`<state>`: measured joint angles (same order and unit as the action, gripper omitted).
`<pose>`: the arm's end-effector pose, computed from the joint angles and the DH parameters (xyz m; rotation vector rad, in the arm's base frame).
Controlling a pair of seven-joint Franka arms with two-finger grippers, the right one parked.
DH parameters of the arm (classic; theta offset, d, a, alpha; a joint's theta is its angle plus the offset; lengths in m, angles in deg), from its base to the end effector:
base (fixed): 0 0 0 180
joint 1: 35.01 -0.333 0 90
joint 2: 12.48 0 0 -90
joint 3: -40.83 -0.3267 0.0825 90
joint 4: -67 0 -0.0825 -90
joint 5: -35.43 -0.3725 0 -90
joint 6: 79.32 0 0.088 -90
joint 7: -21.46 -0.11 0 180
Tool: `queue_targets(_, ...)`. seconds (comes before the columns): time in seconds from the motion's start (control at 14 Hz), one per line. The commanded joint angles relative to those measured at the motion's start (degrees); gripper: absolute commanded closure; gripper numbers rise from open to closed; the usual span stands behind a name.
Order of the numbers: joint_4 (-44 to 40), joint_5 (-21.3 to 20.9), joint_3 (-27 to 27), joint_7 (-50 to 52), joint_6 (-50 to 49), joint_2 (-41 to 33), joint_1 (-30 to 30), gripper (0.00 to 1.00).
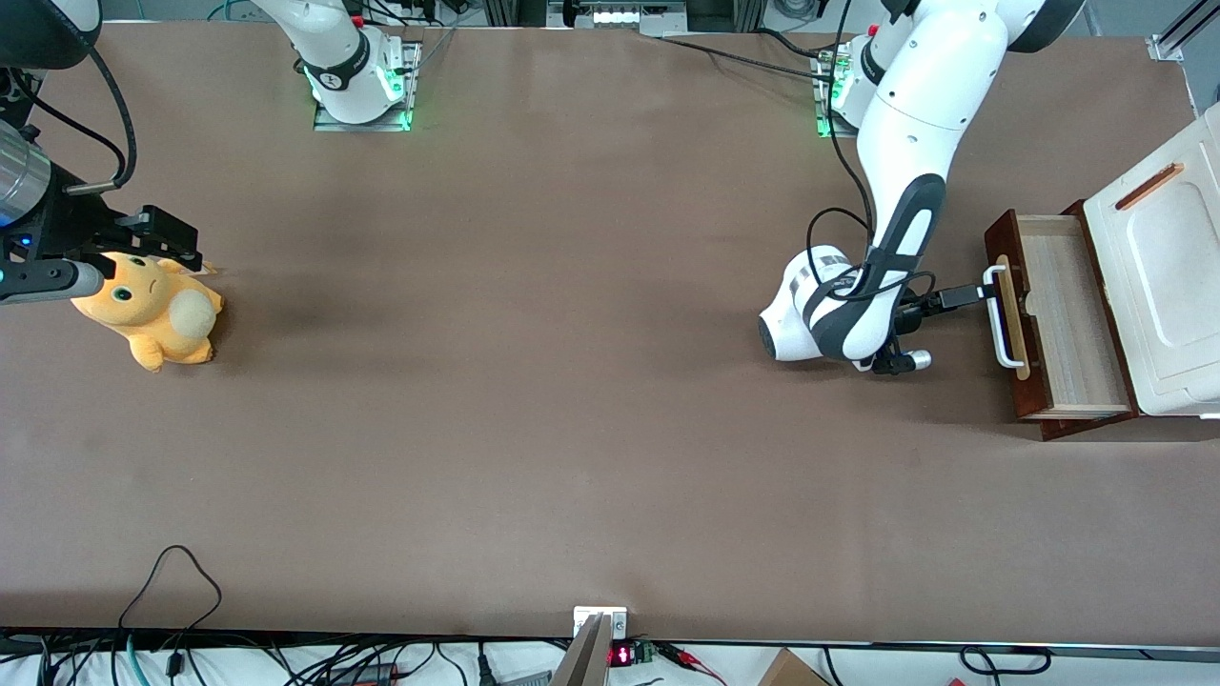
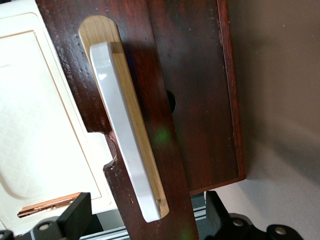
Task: Open lower drawer with left arm only
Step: 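Open the left gripper and release the handle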
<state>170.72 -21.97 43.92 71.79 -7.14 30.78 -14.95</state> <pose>0.5246 -0.1021 0.1627 -1.6368 -0.0118 0.3750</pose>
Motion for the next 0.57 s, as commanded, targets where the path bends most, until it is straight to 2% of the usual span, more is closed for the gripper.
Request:
queue_targets(0.0, -3.3, 3.6, -0.3, -5.0, -0.7, -1.2, -0.3, 0.0)
queue_targets(0.5, -12.3, 14.6, -3.9, -29.4, -0.1, -10.3, -2.8, 0.0)
